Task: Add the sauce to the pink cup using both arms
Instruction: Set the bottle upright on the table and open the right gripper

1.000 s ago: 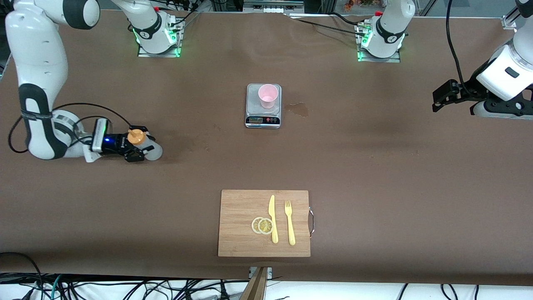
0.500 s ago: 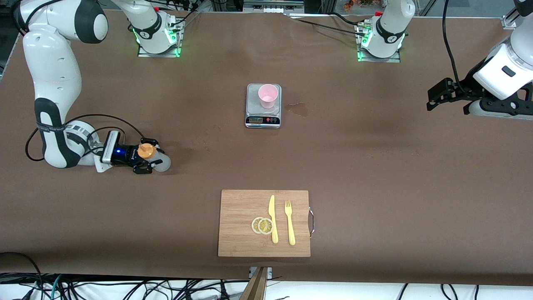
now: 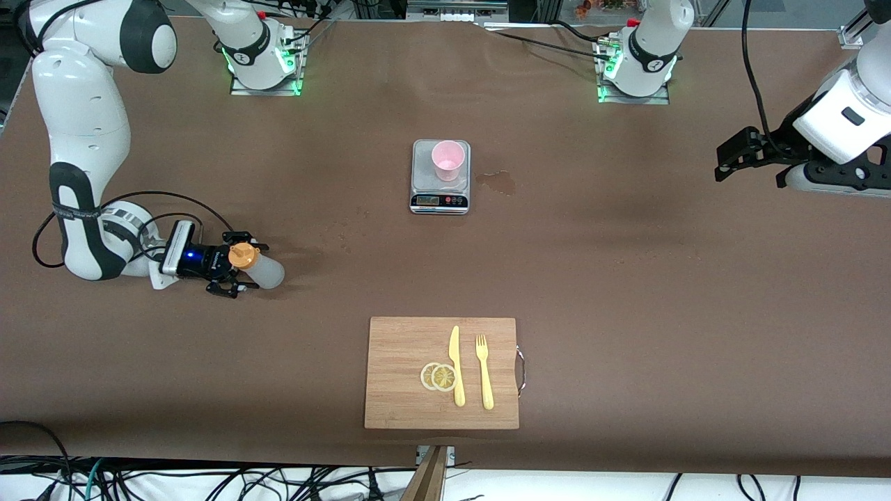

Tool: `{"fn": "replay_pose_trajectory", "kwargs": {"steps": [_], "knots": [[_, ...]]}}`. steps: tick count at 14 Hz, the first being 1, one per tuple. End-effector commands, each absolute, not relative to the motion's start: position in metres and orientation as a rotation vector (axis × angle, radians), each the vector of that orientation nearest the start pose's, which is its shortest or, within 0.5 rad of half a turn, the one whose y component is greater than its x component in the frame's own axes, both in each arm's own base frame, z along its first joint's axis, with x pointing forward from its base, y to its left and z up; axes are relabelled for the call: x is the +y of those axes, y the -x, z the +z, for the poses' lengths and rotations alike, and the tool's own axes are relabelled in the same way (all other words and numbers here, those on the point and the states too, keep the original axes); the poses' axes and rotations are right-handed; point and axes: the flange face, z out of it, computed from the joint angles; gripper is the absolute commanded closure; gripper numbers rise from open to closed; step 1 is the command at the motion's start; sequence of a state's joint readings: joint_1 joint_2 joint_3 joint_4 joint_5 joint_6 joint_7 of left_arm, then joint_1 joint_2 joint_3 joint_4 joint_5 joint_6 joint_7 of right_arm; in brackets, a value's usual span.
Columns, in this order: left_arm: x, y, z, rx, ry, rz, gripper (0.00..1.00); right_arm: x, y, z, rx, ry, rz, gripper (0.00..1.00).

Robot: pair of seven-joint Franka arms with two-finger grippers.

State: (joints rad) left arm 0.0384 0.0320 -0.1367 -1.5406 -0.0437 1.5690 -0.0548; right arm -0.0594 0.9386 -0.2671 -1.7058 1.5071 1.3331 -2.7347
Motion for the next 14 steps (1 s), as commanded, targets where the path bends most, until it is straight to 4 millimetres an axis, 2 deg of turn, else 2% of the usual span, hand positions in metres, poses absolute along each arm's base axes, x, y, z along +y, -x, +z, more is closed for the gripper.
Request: {"fn": "replay_pose_trajectory", "kwargs": {"steps": [1, 2, 3, 6, 9, 11, 14], "knots": [[-0.055, -0.561, 0.633, 0.073, 3.189, 0.0, 0.0, -0.094, -0.573, 0.083, -1.377, 1.191, -1.266, 0.0], [-0.052, -0.561, 0.632, 0.065, 3.187, 0.004, 0.0, -0.11, -0.571, 0.095, -1.403, 1.198, -1.238, 0.0], [-0.047, -0.562, 0.632, 0.051, 3.187, 0.002, 0.0, -0.127, -0.573, 0.116, -1.454, 1.208, -1.22, 0.0], [-0.037, -0.564, 0.63, 0.024, 3.188, 0.006, 0.0, -0.172, -0.574, 0.218, -1.612, 1.294, -1.02, 0.0], [-0.019, -0.566, 0.629, -0.026, 3.188, 0.0, 0.0, -0.186, -0.577, 0.322, -1.688, 1.479, -0.845, 0.0], [-0.008, -0.567, 0.629, -0.053, 3.188, -0.006, 0.0, -0.185, -0.577, 0.38, -1.679, 1.687, -0.722, 0.0], [0.007, -0.567, 0.63, -0.094, 3.189, -0.012, 0.0, -0.17, -0.569, 0.449, -1.606, 2.037, -0.464, 0.0]]}}
